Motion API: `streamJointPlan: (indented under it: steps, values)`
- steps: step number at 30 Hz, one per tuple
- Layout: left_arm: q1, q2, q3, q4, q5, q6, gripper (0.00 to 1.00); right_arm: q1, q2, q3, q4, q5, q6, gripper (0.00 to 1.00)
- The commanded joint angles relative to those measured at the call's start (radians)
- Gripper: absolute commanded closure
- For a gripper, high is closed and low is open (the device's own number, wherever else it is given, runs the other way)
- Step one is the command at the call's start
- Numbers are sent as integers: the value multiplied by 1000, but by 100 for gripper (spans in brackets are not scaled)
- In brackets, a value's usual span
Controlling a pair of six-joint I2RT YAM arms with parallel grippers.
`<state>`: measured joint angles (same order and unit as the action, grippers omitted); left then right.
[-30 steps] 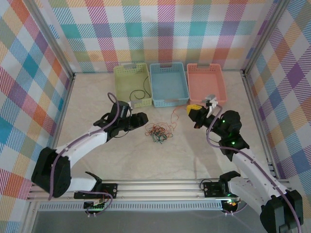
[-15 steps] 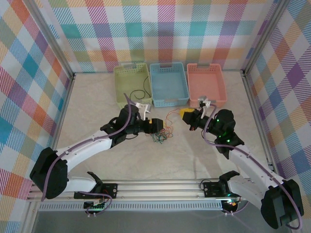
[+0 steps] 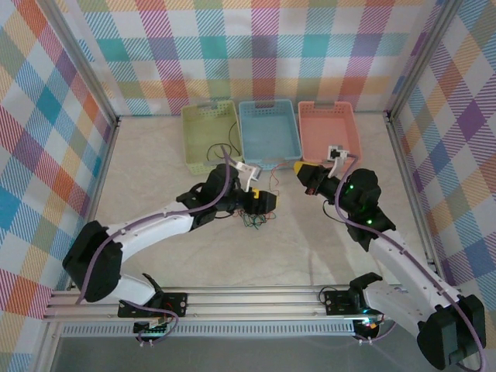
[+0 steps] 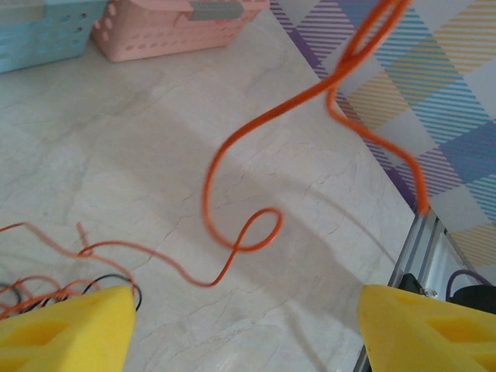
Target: Untangle the cables
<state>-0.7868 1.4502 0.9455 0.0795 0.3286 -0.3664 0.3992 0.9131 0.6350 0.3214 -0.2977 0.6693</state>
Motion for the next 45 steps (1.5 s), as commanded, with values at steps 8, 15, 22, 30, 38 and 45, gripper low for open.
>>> streamJointPlan:
  steps: [8, 15, 22, 30, 38, 45]
  values:
    - [-47, 146, 112, -26, -41, 72, 27, 4, -57, 74, -109, 112, 159, 100]
    - [-63, 199, 155, -77, -76, 91, 46, 3, -59, 122, -173, 164, 254, 100]
    - [-68, 196, 162, -86, -84, 98, 76, 1, -53, 135, -176, 167, 286, 100]
    - [-67, 140, 126, -120, -140, 97, 100, -17, -68, 164, -221, 238, 225, 100]
    - [-68, -33, 14, -136, -158, 120, 100, -129, -51, 101, -329, 497, 50, 100]
    - [-69, -28, 16, -134, -143, 118, 100, -210, -3, -32, -240, 429, 82, 100]
